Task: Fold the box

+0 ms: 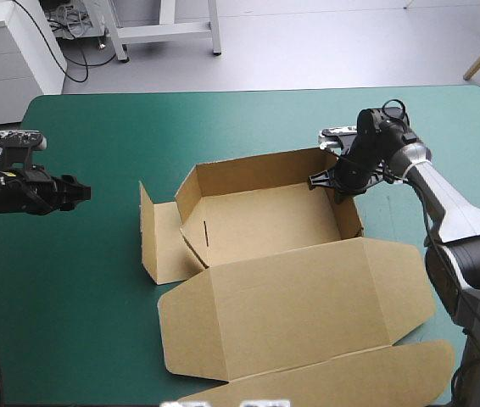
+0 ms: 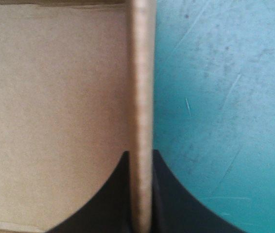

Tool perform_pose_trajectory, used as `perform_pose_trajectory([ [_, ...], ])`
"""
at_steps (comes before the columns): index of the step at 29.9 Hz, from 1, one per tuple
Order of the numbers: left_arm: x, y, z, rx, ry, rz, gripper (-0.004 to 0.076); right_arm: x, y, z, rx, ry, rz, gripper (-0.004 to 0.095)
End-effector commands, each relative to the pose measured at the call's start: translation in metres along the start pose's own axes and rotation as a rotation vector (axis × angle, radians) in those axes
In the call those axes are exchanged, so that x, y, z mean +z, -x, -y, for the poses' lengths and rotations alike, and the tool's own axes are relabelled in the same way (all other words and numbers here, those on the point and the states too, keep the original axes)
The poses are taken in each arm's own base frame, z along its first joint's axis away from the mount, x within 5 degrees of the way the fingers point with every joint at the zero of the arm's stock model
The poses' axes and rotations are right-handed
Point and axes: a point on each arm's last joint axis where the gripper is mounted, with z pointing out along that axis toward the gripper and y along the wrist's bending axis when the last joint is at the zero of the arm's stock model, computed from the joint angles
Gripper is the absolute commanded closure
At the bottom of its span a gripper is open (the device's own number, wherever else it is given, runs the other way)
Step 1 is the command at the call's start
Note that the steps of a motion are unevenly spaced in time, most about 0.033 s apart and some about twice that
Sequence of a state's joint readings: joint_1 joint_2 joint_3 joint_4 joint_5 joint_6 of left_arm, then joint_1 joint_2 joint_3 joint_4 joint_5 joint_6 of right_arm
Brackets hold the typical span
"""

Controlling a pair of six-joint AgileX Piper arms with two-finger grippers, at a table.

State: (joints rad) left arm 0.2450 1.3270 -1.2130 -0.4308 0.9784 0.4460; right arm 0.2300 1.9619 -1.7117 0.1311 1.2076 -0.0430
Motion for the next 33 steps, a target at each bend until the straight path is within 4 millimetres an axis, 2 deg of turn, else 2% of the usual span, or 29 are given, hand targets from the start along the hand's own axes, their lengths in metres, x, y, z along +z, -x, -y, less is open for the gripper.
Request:
perform_pose_trajectory([
  [1,-0.012,0.011,0.005,-0.030,-0.016,0.085,0.0027,-0.033,0.000,-0.005,0.004,0.028,0.091,0.0927],
  [2,-0.012,0.011,0.005,-0.037,-0.025,0.089,0.0005,-0.036,-0.001,-0.006,0.003,0.035,0.100,0.0927],
  [6,-0.012,0.013,0.007,-0.062,-0.042,0.103,0.0011,-0.054,-0.005,-0.002,0.013,0.043,0.143,0.0927],
  [16,-0.012,0.013,0.009,-0.078,-0.069,0.106,0.0033,-0.138,-0.029,0.033,0.094,0.238,0.390,0.0927],
  [20,-0.013,0.015,0.013,-0.115,-0.121,0.127,0.0033,-0.163,-0.040,0.033,0.076,0.256,0.462,0.0927],
  [25,-0.015,0.018,0.022,-0.146,-0.227,0.154,0.0033,-0.168,-0.041,0.021,0.041,0.300,0.481,0.0927],
  [33,-0.018,0.019,0.033,-0.181,-0.352,0.152,0.0034,-0.156,-0.025,-0.003,-0.010,0.298,0.533,0.0927],
])
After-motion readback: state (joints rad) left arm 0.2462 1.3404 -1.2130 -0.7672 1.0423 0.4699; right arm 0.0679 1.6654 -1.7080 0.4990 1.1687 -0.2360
